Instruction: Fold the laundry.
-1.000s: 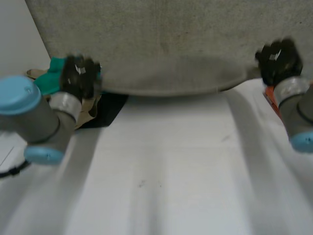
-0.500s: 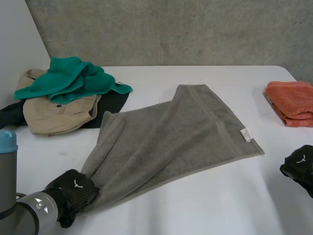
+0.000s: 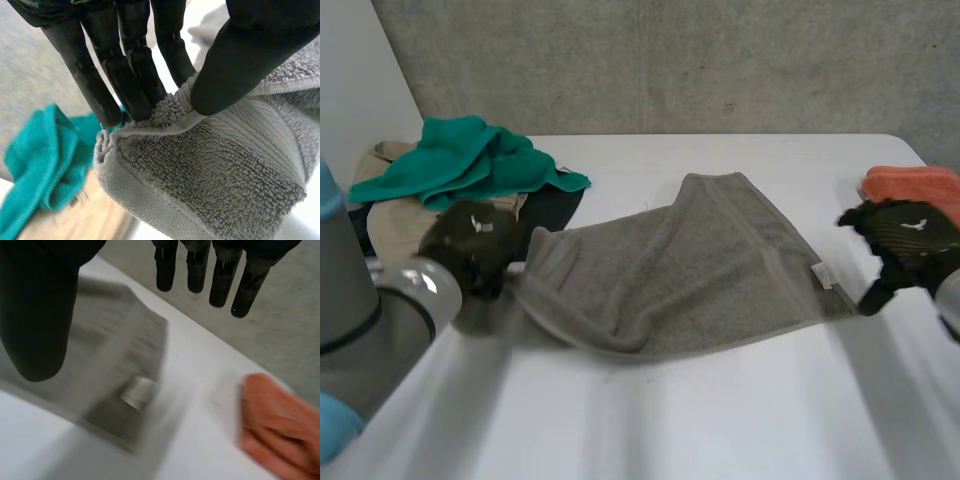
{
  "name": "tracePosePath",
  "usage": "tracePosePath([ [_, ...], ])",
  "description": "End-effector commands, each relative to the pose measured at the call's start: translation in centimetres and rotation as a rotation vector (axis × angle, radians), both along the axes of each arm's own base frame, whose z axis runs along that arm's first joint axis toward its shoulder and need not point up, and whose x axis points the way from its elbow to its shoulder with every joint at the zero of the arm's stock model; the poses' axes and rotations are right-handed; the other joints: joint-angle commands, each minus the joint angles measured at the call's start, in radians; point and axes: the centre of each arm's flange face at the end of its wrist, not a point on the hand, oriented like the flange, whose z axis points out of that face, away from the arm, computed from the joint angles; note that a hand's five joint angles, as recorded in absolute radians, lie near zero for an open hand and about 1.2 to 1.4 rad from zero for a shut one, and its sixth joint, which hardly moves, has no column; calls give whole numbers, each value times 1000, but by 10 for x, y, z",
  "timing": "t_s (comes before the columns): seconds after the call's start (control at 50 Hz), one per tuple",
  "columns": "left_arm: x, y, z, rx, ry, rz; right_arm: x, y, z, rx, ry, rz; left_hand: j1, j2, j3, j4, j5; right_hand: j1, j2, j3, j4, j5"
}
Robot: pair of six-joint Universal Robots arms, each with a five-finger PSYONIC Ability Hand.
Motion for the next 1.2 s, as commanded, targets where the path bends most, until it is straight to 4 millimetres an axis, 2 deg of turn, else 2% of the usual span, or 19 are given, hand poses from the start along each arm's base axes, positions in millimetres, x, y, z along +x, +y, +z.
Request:
tracePosePath([
  [0.02, -12, -20, 43, -89, 174, 17, 50, 32, -14, 167, -279, 77, 259, 197, 202, 193, 231, -51, -77, -62, -84, -75],
  [0.08, -16, -27, 55, -124, 204, 17, 70, 38, -28, 221, -343, 105, 259, 197, 202, 193, 231, -51, -77, -62, -84, -75],
  [0.22, -23, -32, 79, -188, 250, 6, 105, 40, -36, 161, -361, 131, 259, 197, 202, 193, 231, -51, -77, -62, -84, -75],
  [0.32, -23, -36, 83, -191, 284, 14, 125, 31, -66, 171, -329, 114, 259, 197, 202, 193, 231, -51, -77, -62, -84, -75],
  [0.44, -21, -38, 86, -192, 304, 23, 129, 11, -92, 187, -297, 55, 259, 197, 202, 193, 231, -5, -32, -17, -39, -30],
  [0.52, -19, -38, 88, -198, 306, 29, 125, -5, -93, 149, -286, -9, 259, 197, 202, 193, 231, 141, 114, 129, 108, 117],
  [0.6, -16, -41, 87, -197, 301, 39, 101, -31, -88, 113, -266, -93, 259, 197, 202, 193, 231, 391, 364, 379, 358, 366],
  [0.62, -15, -42, 86, -196, 300, 43, 83, -47, -86, 94, -242, -138, 259, 197, 202, 193, 231, 467, 440, 455, 434, 442],
  [0.7, -10, -44, 83, -185, 293, 58, 51, -69, -82, 50, -168, -186, 259, 197, 202, 193, 231, 669, 642, 658, 636, 645],
  [0.74, -7, -46, 81, -179, 291, 69, 42, -74, -80, 38, -143, -196, 259, 197, 202, 193, 231, 766, 740, 755, 733, 742],
  [0.76, -6, -47, 79, -174, 288, 73, 36, -78, -80, 33, -121, -191, 259, 197, 202, 193, 231, 912, 885, 901, 879, 888],
  [0.84, -4, -48, 73, -158, 280, 81, 24, -86, -81, 34, -112, -181, 259, 197, 202, 193, 231, 1171, 1144, 1159, 1137, 1146],
  [0.98, -3, -45, 62, -124, 262, 78, 18, -86, -78, 66, -122, -130, 259, 197, 202, 193, 231, 1171, 1144, 1159, 1138, 1147],
  [1.06, -2, -39, 51, -76, 233, 79, 3, -85, -61, 88, -74, -126, 259, 197, 202, 193, 231, 1171, 1144, 1159, 1138, 1147],
  [1.14, 2, -24, 36, 17, 172, 79, -6, -72, -16, 49, 57, -61, 259, 197, 202, 193, 231, 1171, 1144, 1159, 1138, 1147],
  [1.16, 3, -19, 34, 36, 151, 76, -10, -62, 4, 27, 132, -28, 259, 197, 202, 193, 231, 1171, 1144, 1159, 1138, 1147],
  [1.2, 9, -4, 26, 97, 64, 65, -16, -49, 22, 18, 219, 2, 259, 197, 202, 193, 231, 1171, 1144, 1159, 1138, 1147],
])
